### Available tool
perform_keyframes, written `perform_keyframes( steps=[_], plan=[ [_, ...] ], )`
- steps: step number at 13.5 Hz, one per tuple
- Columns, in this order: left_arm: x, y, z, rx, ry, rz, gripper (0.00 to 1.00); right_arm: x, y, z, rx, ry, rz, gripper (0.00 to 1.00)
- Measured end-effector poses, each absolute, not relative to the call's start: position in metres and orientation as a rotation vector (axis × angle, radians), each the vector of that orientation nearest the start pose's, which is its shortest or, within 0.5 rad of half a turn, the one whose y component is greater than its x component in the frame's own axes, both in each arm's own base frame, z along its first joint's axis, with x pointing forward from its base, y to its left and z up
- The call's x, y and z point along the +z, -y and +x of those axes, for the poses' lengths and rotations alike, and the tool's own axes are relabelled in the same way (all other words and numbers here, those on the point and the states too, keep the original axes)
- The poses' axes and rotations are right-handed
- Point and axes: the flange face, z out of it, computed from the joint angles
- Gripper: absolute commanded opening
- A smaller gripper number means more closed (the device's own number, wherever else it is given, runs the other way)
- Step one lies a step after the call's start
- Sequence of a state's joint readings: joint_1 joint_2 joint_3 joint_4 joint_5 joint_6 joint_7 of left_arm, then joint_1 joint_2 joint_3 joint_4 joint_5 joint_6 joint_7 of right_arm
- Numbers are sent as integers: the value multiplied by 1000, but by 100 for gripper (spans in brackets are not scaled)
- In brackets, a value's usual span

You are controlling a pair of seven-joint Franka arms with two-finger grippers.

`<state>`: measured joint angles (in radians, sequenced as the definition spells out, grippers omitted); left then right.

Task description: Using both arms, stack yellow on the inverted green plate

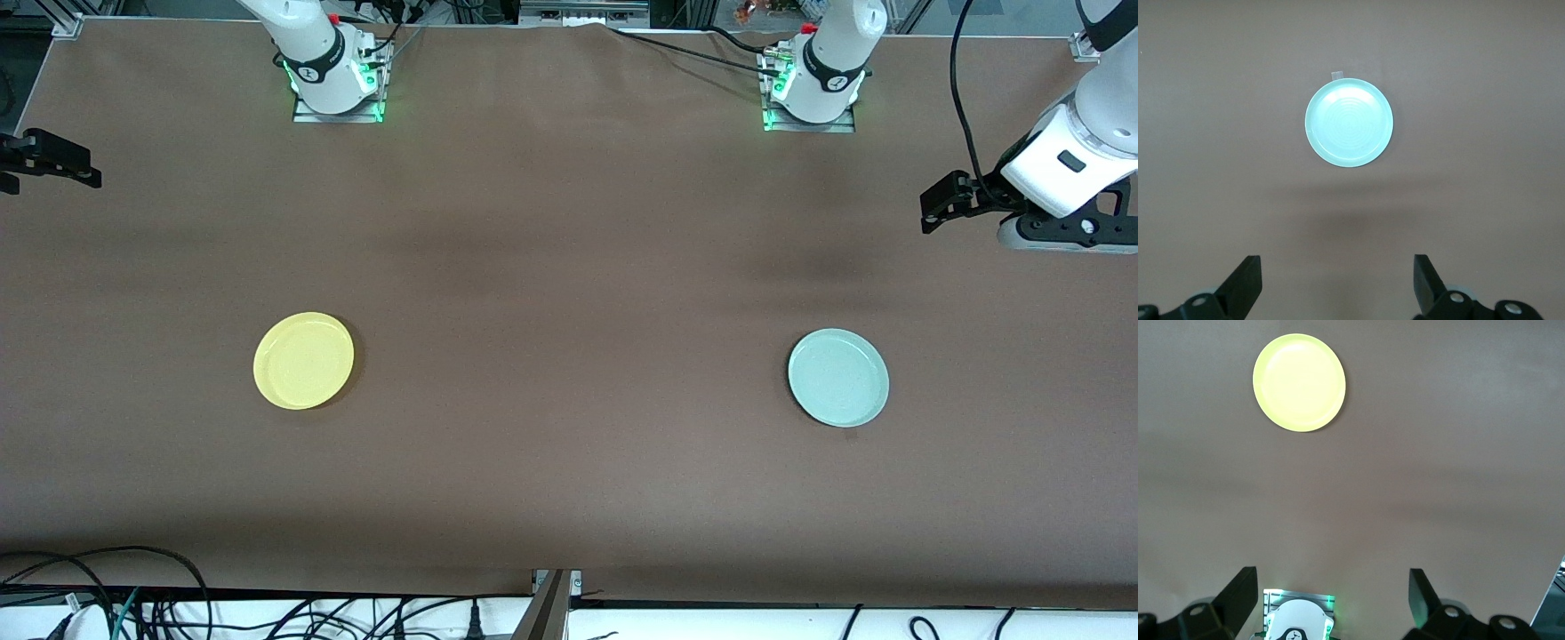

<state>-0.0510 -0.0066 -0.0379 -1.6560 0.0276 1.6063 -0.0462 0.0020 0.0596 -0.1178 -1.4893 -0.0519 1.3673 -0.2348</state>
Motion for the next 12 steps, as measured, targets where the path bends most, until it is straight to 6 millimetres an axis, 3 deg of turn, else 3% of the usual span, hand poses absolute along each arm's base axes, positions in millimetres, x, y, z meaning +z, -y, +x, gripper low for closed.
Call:
perform_keyframes(
  steps=[8, 10, 12],
  plan=[
    [585, 39, 550, 118, -48, -3107, 100, 614, 79, 545, 299, 145, -3150, 100],
    [569, 33, 556, 171, -43, -3104, 100, 614, 79, 545, 299, 145, -3149, 100],
    [536, 23, 571, 253, -30, -3100, 100, 614, 79, 545, 299, 145, -3149, 100]
  ],
)
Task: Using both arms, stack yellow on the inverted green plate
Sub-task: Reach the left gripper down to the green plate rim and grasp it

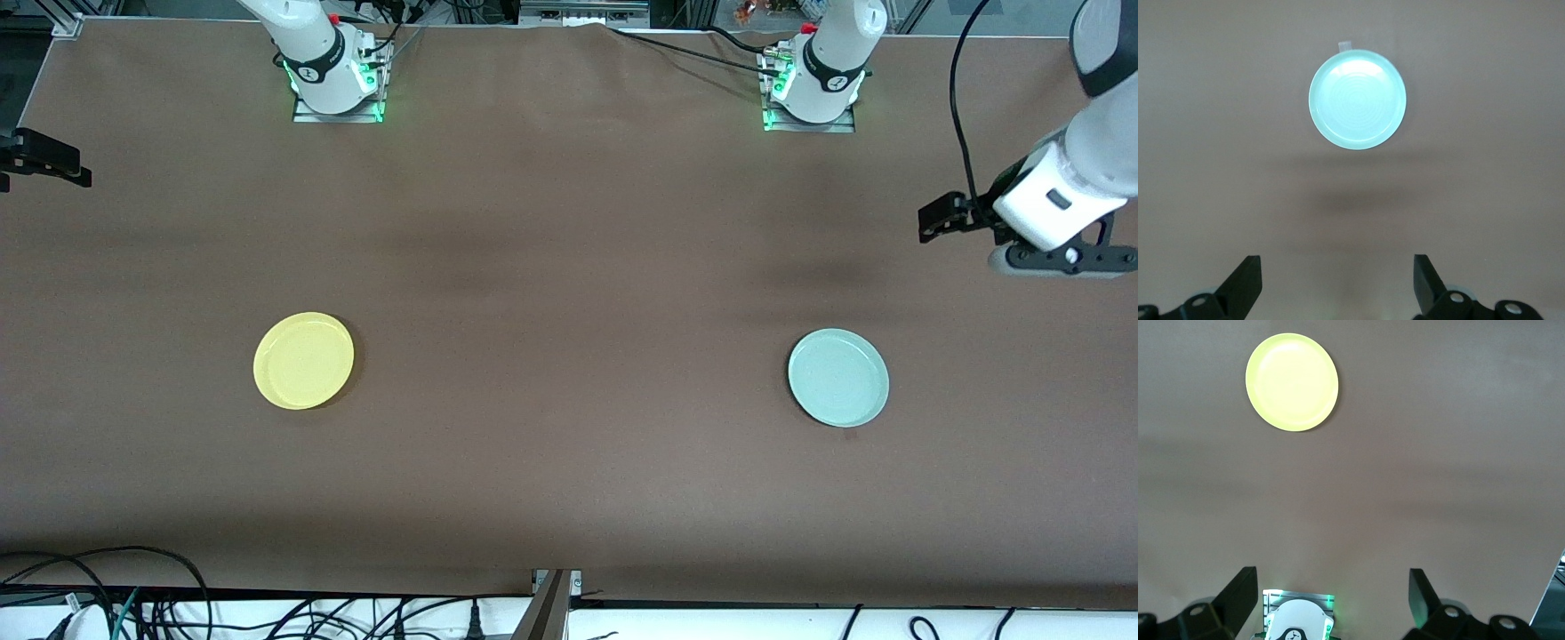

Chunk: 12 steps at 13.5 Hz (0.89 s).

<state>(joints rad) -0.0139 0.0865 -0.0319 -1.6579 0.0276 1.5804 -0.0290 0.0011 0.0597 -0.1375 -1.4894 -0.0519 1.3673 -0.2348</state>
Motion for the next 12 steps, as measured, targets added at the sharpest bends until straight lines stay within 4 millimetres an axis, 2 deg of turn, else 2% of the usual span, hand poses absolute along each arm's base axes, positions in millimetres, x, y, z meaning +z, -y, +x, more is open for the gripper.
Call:
perform_keyframes(
  steps=[2, 4, 6, 9, 12],
  plan=[
    [484, -1, 597, 290, -66, -3108, 100, 614, 79, 545, 299, 145, -3150, 100],
    [417, -23, 624, 308, -99, -3118, 100, 614, 79, 545, 299, 145, -3150, 100],
    [360, -29, 641, 315, -169, -3125, 100, 614, 79, 545, 299, 145, -3149, 100],
    [306, -26, 648, 369, -446, -3119, 100, 612, 79, 546, 301, 145, -3148, 100],
    [251, -38, 651, 388, -759, -3091, 100, 605, 78, 556, 262, 149, -3152, 100]
  ],
)
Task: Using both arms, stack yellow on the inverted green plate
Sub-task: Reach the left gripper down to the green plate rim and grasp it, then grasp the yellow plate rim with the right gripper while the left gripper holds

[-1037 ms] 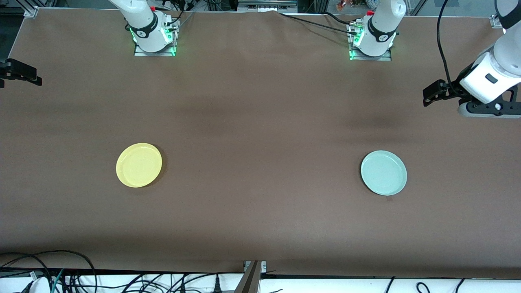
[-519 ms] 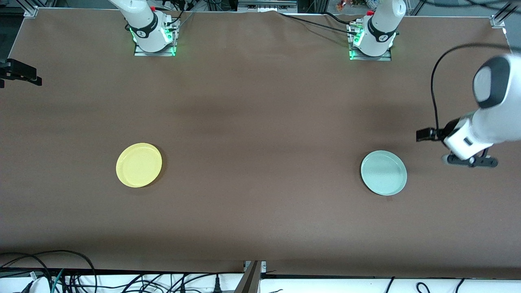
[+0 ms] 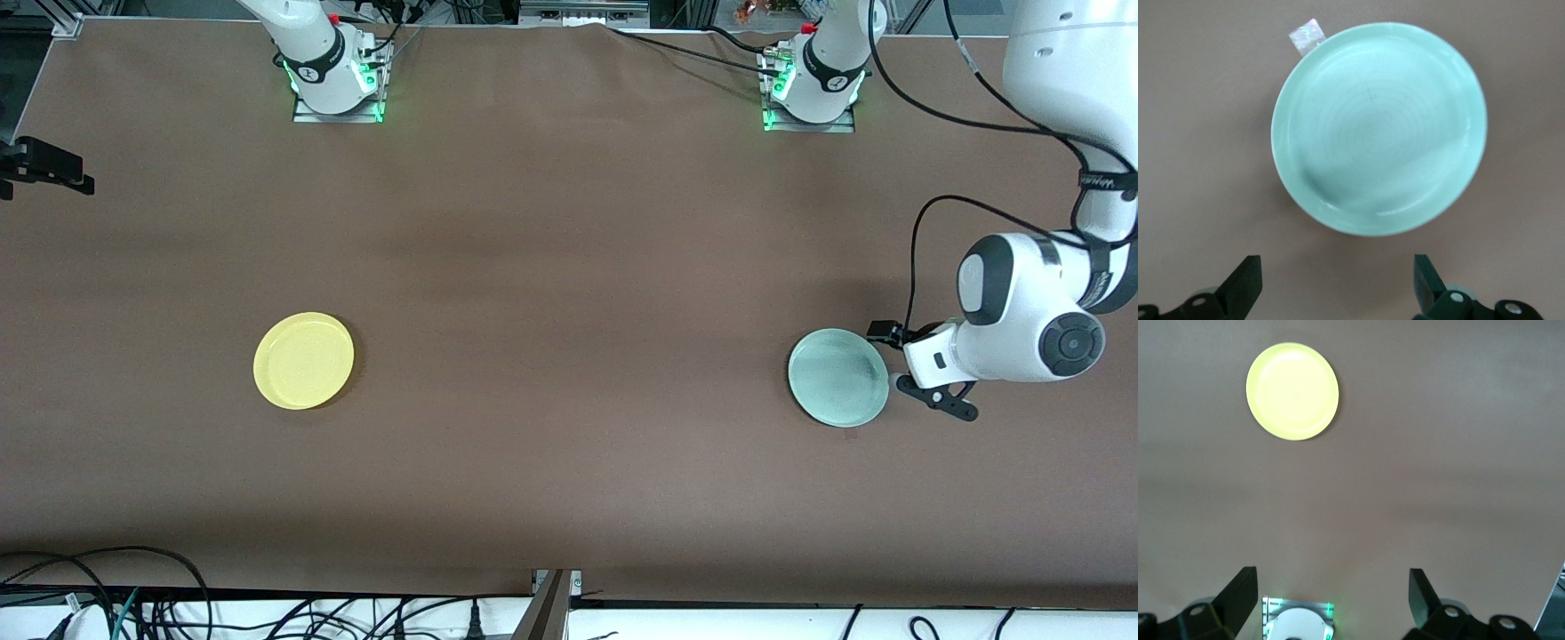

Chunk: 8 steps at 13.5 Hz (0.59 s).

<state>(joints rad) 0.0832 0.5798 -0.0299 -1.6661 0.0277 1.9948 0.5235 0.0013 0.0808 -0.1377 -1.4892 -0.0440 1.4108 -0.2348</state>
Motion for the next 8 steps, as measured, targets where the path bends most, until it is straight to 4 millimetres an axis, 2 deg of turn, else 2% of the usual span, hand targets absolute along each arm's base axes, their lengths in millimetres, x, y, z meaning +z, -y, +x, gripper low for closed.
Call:
perform_keyframes(
  steps=[2, 5, 8],
  plan=[
    [229, -41, 657, 316, -890, -3062, 100, 587, 78, 567, 285, 151, -3152, 100],
    [213, -40, 660, 185, -945, -3032, 100, 545, 78, 593, 317, 159, -3154, 100],
    [206, -39, 660, 110, -954, -3017, 100, 488, 76, 616, 392, 160, -3124, 100]
  ],
)
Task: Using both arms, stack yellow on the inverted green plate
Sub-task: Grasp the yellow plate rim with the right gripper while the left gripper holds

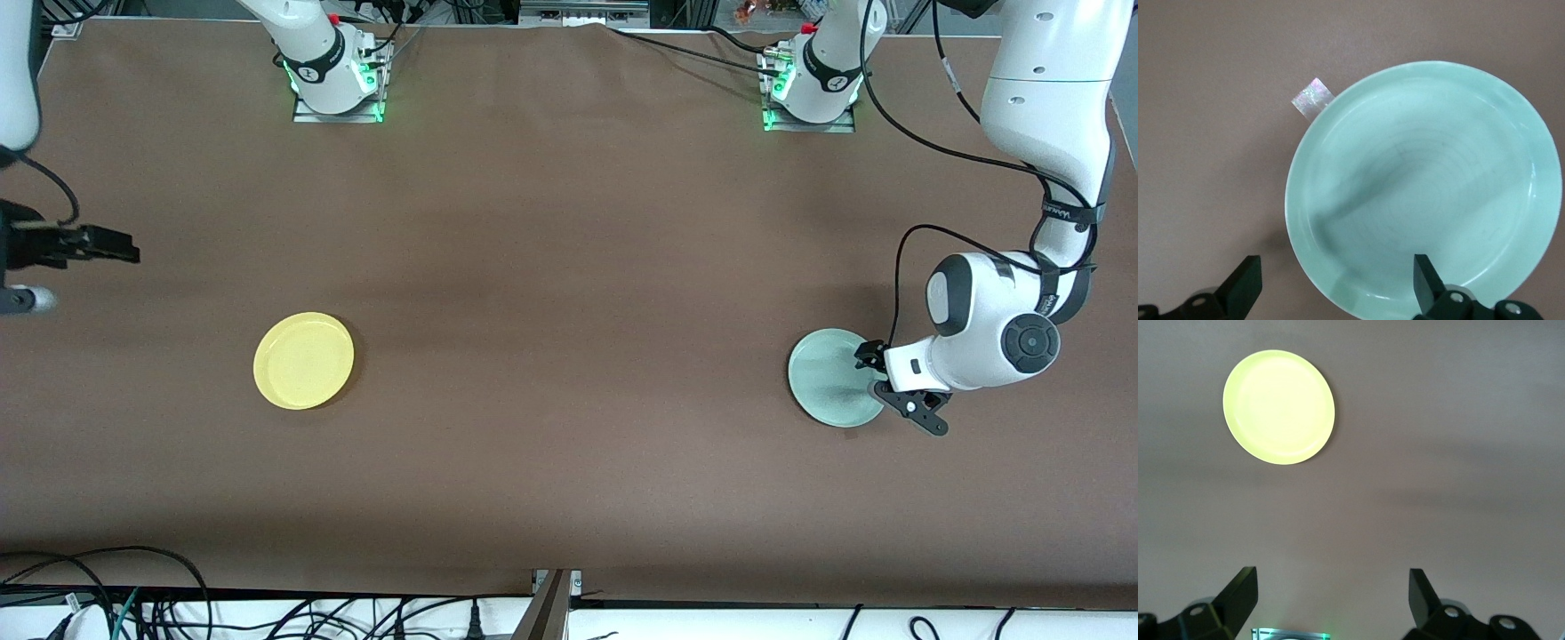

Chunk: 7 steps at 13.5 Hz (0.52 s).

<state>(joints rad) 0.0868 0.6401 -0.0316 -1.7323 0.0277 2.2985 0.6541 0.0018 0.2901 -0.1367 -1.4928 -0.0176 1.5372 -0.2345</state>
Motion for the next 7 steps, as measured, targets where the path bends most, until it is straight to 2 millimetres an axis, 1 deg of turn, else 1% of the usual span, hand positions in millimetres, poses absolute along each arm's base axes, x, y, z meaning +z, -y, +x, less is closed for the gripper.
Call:
perform_keyframes(
  steps=[3, 4, 5, 7],
  plan=[
    [191, -41, 662, 73, -960, -3009, 100, 430, 70, 633, 468, 147, -3060, 100],
    [185, -43, 661, 69, -961, -3008, 85, 411, 68, 639, 481, 139, -3037, 100],
    [181, -45, 661, 72, -960, -3009, 59, 391, 67, 644, 492, 131, -3025, 100],
    [175, -52, 659, 82, -953, -3014, 27, 354, 67, 652, 500, 123, -3024, 100]
  ],
)
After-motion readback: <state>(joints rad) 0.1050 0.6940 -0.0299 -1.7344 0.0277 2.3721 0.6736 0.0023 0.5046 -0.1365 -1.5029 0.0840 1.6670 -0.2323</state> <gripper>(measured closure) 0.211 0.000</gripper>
